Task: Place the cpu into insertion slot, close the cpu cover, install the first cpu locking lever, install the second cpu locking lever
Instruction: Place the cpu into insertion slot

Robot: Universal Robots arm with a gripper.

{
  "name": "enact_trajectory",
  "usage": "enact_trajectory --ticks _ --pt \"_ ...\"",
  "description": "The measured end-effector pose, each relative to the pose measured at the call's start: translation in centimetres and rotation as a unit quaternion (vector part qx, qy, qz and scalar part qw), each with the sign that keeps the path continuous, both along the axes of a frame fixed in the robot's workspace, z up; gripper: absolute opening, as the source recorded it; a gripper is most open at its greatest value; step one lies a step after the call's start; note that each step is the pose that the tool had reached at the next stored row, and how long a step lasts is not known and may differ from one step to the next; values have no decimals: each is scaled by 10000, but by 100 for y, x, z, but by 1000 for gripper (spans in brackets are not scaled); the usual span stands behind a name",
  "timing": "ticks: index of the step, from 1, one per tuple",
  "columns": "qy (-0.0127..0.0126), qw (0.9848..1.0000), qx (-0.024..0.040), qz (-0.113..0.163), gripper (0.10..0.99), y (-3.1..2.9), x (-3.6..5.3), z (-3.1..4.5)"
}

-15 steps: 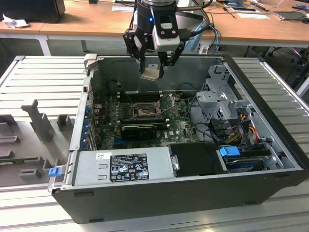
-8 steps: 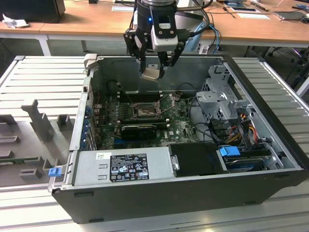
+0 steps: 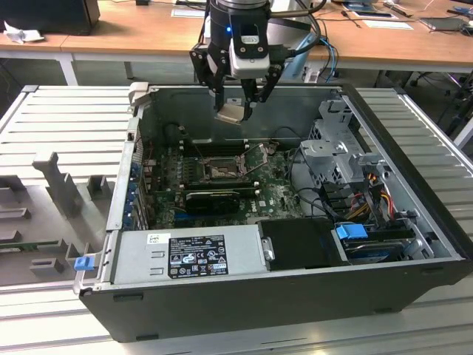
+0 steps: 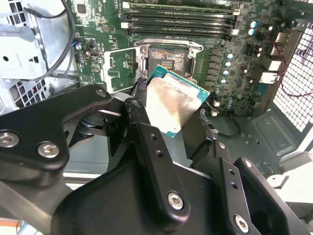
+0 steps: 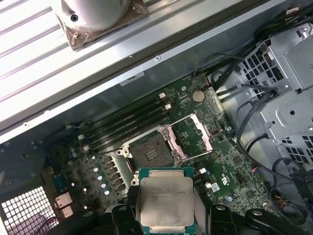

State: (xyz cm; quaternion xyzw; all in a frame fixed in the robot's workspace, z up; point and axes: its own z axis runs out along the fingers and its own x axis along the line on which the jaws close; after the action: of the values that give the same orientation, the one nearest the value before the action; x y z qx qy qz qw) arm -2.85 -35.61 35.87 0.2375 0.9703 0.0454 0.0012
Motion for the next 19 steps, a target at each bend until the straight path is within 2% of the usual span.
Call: enact_trajectory --ticks 4,10,19 --pt "0 9998 0 -180 529 0 0 0" --pt "0 9996 0 -299 529 0 0 0" --pt "0 9984 0 -568 529 0 0 0"
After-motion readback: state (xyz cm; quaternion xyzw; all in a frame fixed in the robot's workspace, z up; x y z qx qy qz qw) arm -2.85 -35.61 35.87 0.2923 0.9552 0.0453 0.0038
